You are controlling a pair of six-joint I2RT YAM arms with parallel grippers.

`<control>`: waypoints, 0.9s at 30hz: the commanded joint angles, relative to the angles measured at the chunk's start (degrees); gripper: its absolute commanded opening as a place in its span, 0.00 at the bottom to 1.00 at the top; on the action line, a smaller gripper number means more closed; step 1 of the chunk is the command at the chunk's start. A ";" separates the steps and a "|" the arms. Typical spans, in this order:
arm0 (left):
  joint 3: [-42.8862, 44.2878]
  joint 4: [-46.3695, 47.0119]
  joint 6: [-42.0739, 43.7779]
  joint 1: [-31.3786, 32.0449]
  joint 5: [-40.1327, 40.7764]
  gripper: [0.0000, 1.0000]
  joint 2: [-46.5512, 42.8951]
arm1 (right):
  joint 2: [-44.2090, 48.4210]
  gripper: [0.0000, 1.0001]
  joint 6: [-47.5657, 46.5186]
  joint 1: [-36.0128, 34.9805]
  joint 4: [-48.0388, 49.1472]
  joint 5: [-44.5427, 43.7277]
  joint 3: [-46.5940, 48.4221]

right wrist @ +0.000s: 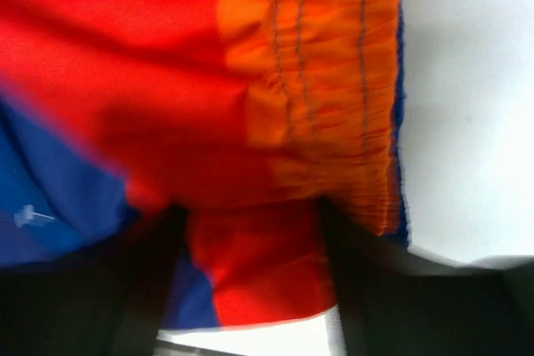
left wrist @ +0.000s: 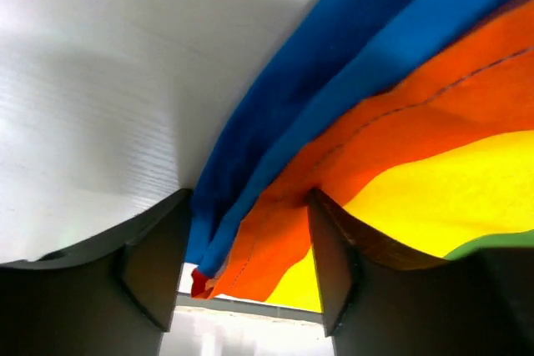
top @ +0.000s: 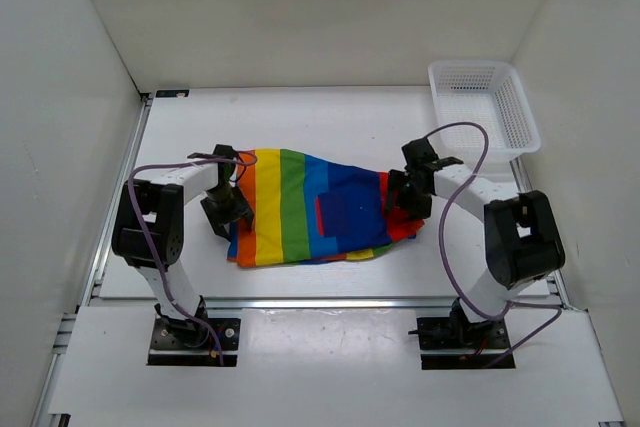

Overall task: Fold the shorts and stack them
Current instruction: Fold the shorts

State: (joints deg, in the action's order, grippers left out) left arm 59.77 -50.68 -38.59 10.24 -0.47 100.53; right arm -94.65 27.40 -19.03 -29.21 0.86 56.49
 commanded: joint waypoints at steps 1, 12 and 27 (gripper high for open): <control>0.70 4.01 0.18 0.04 0.29 0.66 2.21 | 6.20 0.77 -3.31 -0.05 -5.23 -4.28 2.83; 1.23 4.01 0.18 0.04 1.44 0.10 2.74 | 7.22 1.00 -4.46 7.34 -2.70 -2.19 1.35; 2.28 3.48 1.23 0.04 2.05 0.10 2.74 | -1.41 0.66 -0.33 7.34 11.19 10.91 -7.36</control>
State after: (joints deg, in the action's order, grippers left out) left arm 61.52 -50.57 -37.95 10.26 -1.52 101.93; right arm -93.47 25.39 -11.09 -20.32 9.54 51.88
